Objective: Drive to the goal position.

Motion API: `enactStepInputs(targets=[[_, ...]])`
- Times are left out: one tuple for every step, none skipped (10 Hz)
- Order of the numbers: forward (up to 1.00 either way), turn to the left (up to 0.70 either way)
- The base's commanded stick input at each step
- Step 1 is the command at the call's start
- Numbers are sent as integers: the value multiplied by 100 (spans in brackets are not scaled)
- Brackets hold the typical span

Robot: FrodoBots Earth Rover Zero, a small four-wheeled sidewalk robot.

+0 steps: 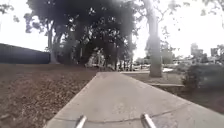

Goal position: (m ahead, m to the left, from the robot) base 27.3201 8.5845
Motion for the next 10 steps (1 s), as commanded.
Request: enactStepInputs(targets=[[100,0],[100,0],[99,0],[77,0],[2,0],[0,0],[0,0],[0,0],[0,0],[0,0]])
